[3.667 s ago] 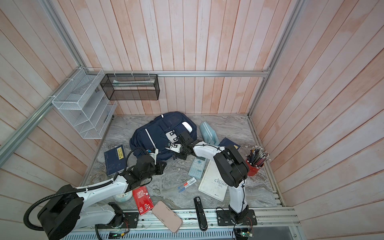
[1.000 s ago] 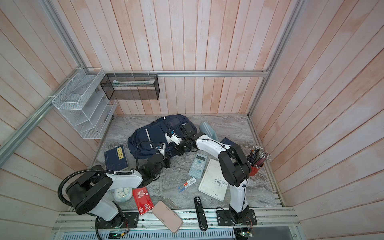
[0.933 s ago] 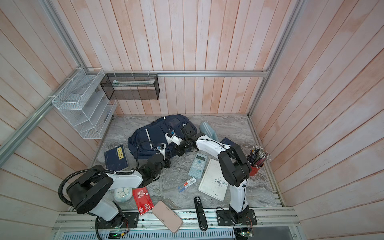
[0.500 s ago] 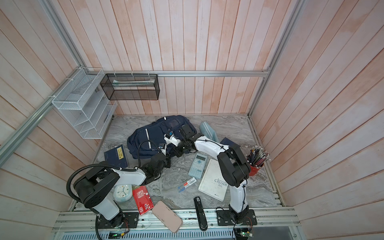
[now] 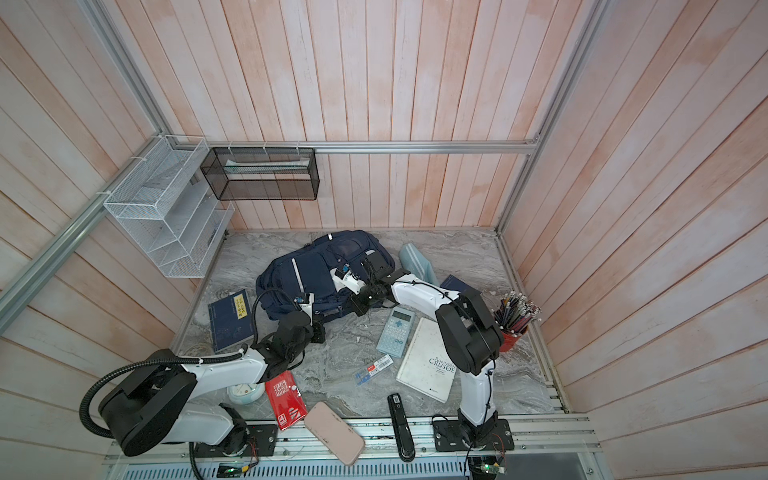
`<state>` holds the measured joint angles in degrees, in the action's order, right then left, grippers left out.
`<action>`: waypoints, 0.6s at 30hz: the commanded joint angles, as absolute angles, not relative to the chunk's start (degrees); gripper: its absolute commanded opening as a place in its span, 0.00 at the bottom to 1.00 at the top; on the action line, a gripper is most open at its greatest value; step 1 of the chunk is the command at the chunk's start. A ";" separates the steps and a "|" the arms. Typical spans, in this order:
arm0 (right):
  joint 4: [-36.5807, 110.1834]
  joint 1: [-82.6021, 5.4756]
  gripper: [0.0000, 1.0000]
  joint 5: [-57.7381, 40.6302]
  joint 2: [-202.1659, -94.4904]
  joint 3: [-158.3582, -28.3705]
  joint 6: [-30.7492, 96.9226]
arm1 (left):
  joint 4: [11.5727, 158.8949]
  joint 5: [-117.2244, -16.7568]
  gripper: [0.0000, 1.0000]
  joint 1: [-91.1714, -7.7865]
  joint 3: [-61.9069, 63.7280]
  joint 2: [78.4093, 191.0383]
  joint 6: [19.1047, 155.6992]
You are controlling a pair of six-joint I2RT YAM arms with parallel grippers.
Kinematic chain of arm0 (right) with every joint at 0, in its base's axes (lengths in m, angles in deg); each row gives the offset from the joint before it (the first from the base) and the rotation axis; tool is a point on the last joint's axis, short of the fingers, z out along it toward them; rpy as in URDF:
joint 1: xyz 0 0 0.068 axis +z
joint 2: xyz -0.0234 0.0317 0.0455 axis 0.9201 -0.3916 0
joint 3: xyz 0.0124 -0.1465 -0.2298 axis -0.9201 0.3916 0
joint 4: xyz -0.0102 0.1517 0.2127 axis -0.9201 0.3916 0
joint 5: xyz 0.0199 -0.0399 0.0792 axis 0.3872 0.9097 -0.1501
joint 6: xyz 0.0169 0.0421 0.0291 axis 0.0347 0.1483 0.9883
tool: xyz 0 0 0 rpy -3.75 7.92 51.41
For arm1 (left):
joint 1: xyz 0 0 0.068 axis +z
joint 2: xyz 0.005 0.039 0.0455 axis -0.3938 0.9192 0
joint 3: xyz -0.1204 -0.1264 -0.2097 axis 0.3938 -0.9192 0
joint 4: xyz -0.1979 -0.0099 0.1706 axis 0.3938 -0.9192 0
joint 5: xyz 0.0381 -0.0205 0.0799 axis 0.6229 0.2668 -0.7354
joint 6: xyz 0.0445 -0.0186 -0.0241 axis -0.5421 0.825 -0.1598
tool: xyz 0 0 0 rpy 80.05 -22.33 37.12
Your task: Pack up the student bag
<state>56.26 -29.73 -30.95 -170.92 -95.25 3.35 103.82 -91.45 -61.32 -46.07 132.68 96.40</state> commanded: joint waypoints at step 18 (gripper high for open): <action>46.98 -32.29 0.46 -10.87 -160.48 -87.14 -0.32 | 88.77 -78.26 0.00 -52.58 -50.23 113.58 100.84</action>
